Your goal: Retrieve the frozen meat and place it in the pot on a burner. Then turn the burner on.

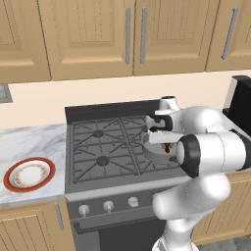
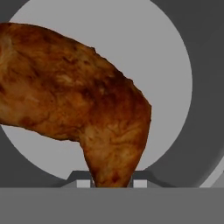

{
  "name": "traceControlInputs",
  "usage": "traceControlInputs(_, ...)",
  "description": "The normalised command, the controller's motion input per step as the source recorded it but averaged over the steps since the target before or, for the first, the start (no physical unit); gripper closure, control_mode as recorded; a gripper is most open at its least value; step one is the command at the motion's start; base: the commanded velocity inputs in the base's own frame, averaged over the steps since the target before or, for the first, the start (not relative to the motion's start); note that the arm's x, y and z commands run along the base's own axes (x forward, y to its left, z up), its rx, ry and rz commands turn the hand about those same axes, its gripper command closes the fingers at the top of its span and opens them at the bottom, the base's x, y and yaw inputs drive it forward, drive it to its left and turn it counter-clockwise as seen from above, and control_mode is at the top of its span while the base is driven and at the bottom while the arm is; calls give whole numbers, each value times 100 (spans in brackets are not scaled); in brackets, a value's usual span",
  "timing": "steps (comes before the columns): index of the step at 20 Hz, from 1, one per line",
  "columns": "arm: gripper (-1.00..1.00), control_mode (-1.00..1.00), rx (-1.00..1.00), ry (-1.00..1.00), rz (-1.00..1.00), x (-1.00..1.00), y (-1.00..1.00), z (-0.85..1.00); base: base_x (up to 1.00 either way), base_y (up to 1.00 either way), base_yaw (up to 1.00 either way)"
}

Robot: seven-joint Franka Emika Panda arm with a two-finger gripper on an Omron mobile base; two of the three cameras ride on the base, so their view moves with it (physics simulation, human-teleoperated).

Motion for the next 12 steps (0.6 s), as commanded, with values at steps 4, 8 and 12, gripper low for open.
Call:
traceControlInputs(4,100,-100,0,2,0,13,-1,-9,0,0,0)
traceControlInputs(8,100,-100,0,0,0,12,-2,-14,0,0,0)
traceControlInputs(12,100,-100,0,0,0,9,-1,-10,0,0,0)
